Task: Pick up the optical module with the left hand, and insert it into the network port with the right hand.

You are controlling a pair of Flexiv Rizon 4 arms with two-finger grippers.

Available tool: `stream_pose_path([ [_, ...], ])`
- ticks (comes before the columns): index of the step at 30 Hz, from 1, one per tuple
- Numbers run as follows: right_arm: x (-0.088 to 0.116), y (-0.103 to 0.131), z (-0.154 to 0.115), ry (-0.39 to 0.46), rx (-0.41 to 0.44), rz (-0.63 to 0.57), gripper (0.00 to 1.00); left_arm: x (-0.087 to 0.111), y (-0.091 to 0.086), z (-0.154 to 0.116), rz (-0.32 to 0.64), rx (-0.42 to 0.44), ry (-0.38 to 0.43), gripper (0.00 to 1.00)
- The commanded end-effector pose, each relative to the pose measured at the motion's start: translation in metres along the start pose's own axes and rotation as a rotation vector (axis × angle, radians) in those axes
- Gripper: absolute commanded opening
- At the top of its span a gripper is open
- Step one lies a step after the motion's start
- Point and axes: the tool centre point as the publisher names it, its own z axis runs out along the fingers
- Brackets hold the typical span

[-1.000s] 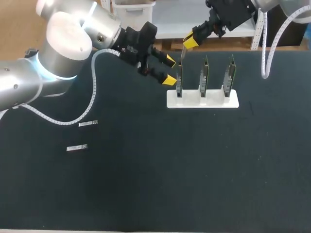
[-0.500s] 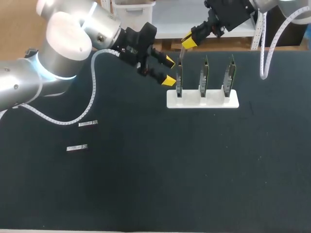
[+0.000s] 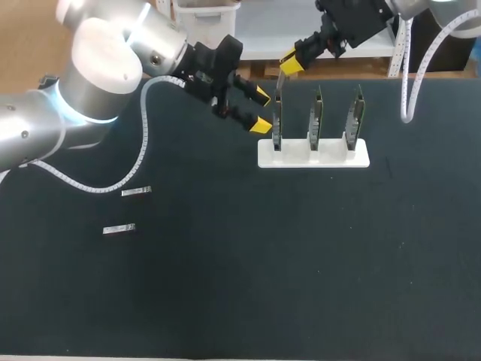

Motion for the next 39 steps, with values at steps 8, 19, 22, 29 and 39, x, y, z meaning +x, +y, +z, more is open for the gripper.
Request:
stream_pose_path([
  [8, -0.002, 0.002, 0.001, 0.036, 0.020, -0.039, 0.00, -0.001, 0.000, 0.000, -0.002, -0.001, 0.005, 1.00],
  [19, 0.003, 0.003, 0.008, 0.071, 0.037, -0.053, 0.00, -0.001, 0.000, 0.000, -0.002, -0.001, 0.005, 1.00],
  [22, 0.004, 0.003, 0.008, 0.089, 0.052, -0.060, 0.00, -0.001, 0.000, 0.000, -0.002, -0.001, 0.005, 1.00],
  [29, 0.004, 0.004, 0.011, 0.108, 0.062, -0.073, 0.00, -0.001, 0.000, 0.000, -0.002, -0.001, 0.005, 1.00],
  [39, 0.002, 0.007, 0.011, 0.121, 0.071, -0.097, 0.00, -0.001, 0.000, 0.000, -0.002, -0.001, 0.005, 1.00],
])
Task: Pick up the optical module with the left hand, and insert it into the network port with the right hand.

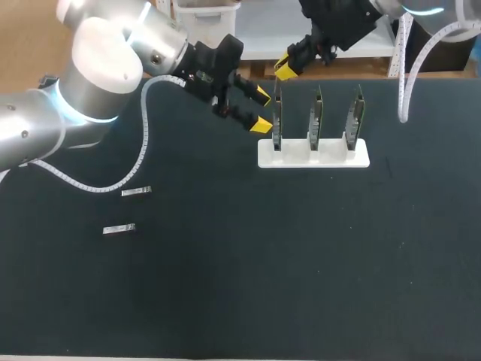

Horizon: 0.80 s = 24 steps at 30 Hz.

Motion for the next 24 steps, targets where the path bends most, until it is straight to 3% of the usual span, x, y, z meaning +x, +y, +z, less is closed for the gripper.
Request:
stream_pose_path([
  [1, -0.0023, 0.0050, -0.0011, 0.005, 0.010, -0.014, 0.00, -0.0006, -0.0002, -0.0002, -0.002, -0.001, 0.004, 1.00],
  [24, 0.0054, 0.0003, 0.0024, 0.028, 0.001, -0.009, 0.00, -0.0006, -0.0002, -0.0002, -0.002, -0.001, 0.004, 1.00],
])
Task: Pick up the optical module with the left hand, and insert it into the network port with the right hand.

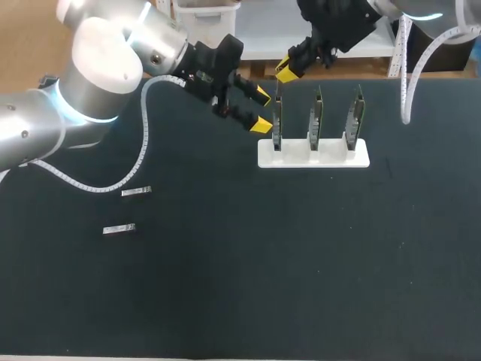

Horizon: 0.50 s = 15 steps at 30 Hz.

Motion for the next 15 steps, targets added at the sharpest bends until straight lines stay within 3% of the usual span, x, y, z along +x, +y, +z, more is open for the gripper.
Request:
stream_pose_path([
  [1, 0.0009, -0.0012, 0.0014, -0.001, -0.005, 0.005, 0.00, -0.0006, -0.0002, -0.0002, -0.002, -0.001, 0.004, 1.00],
  [15, 0.0039, -0.0029, 0.0055, 0.008, -0.009, 0.019, 0.00, -0.0006, -0.0002, -0.0002, -0.002, -0.001, 0.004, 1.00],
])
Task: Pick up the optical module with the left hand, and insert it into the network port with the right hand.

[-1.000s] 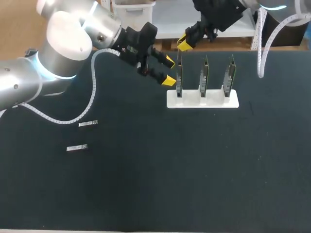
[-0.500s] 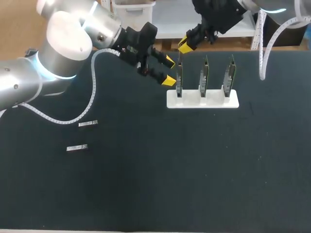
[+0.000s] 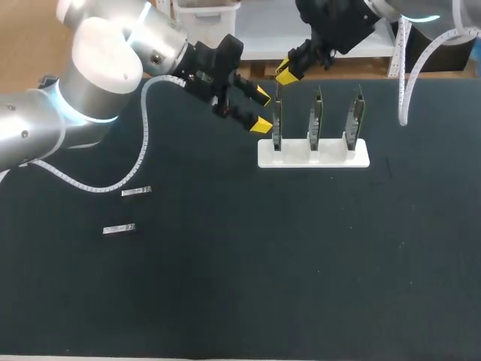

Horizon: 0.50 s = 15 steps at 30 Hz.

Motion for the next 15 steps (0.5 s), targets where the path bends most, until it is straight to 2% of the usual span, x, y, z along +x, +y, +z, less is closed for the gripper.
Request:
stream_pose_path([
  [1, -0.0001, -0.0011, 0.0016, -0.001, -0.005, 0.001, 0.00, -0.0006, -0.0002, -0.0002, -0.002, -0.001, 0.004, 1.00],
  [15, -0.0042, 0.0011, -0.0018, 0.009, -0.004, -0.028, 0.00, -0.0006, -0.0002, -0.0002, -0.002, -0.001, 0.004, 1.00],
])
